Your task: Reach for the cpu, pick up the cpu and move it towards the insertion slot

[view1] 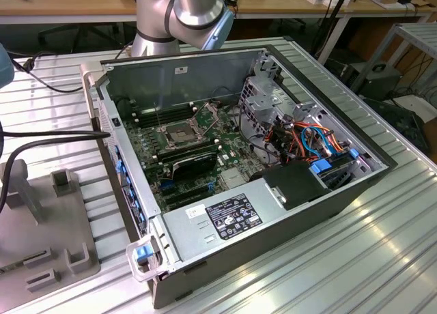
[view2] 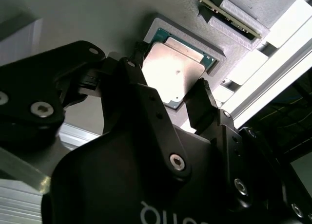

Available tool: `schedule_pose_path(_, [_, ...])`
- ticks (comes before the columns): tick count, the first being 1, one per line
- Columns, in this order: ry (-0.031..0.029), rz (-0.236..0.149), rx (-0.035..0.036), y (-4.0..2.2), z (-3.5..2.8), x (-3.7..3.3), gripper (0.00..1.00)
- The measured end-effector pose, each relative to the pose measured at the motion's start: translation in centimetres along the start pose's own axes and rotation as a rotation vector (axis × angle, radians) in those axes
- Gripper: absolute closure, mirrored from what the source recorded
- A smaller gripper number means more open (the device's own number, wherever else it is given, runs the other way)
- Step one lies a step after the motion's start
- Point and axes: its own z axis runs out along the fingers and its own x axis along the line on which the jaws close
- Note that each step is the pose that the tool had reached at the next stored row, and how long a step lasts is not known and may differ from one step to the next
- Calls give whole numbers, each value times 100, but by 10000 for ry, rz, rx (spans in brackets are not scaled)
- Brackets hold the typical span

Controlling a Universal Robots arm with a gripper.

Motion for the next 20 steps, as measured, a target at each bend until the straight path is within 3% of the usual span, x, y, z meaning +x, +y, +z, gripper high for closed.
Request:
schedule_pose_path(8, [0, 0, 1, 0, -8, 0, 39])
schedule_pose_path(10, [3, 0, 1, 0, -11, 1, 45])
schedule_pose_path(20, [2, 1, 2, 1, -42, 2, 45])
